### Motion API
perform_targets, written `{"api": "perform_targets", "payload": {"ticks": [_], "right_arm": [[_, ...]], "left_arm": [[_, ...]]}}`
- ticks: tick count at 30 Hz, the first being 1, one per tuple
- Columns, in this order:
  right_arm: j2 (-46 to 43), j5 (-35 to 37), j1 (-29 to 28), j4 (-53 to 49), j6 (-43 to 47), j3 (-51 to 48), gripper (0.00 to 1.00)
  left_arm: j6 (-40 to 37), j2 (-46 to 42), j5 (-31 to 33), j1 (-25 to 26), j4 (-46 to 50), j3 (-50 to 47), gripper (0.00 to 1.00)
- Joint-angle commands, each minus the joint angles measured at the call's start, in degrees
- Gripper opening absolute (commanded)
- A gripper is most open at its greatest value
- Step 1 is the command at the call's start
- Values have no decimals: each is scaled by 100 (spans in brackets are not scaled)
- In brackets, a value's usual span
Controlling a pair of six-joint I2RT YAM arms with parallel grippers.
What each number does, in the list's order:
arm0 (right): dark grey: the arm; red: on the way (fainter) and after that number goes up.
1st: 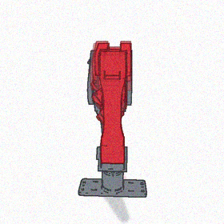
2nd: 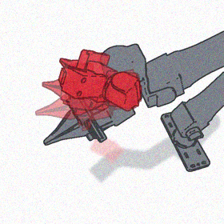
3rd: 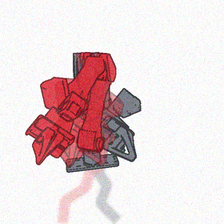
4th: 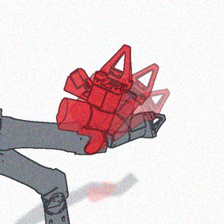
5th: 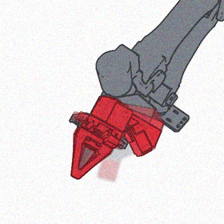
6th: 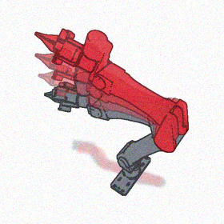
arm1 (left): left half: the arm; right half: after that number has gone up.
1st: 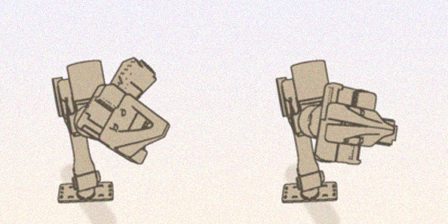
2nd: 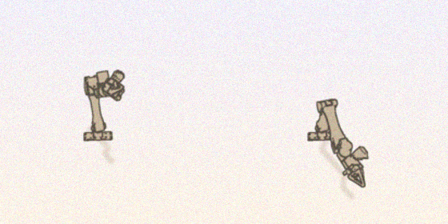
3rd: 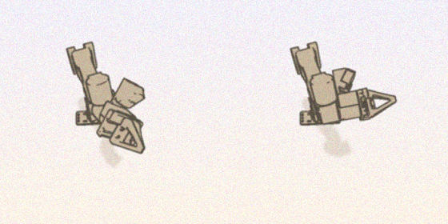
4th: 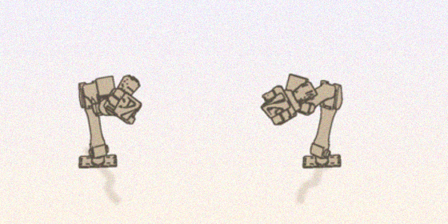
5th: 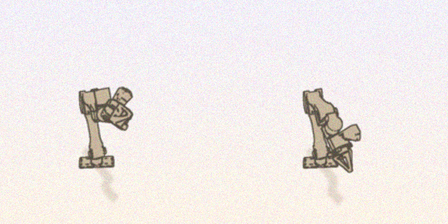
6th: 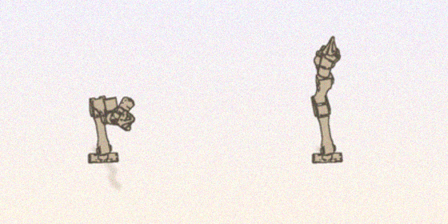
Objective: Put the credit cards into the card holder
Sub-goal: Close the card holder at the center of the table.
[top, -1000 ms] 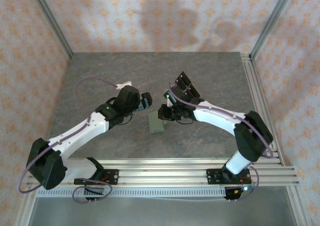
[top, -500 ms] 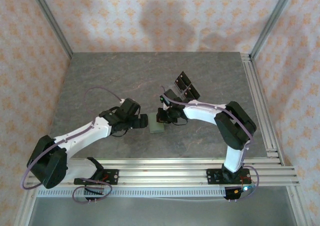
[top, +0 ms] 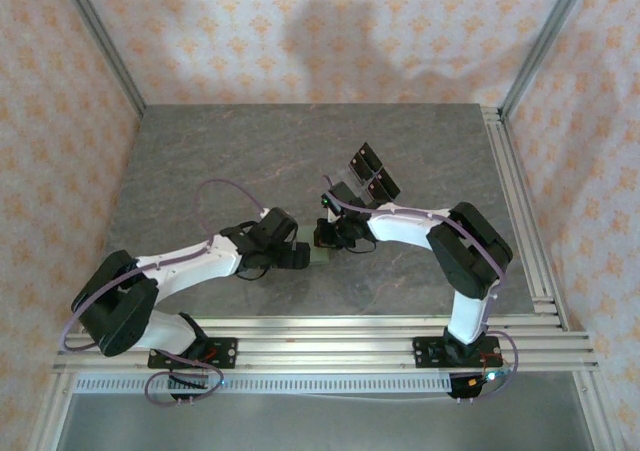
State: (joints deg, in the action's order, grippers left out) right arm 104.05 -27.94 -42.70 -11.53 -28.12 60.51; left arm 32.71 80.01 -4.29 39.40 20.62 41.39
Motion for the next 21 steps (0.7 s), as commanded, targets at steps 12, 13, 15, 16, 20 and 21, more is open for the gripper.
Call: {"api": "perform_targets", "payload": {"ticks": [12, 13, 15, 16, 20, 21], "right_arm": [[71, -37, 42, 73, -41, -136, 10], [70, -36, 42, 79, -38, -136, 10], [69, -37, 51, 68, -35, -136, 10], [65, -40, 53, 57, -32, -130, 10], [8, -98, 69, -23, -6, -49, 11], [-61, -102, 89, -87, 7, 0, 14]], "left_arm": [[43, 484, 150, 62, -346, -61, 99], [59, 511, 170, 66, -347, -88, 99], [86, 554, 215, 62, -327, -124, 99], [93, 589, 226, 68, -299, -127, 98], [122, 714, 259, 66, -234, -148, 97], [122, 742, 247, 67, -242, -169, 97]]}}
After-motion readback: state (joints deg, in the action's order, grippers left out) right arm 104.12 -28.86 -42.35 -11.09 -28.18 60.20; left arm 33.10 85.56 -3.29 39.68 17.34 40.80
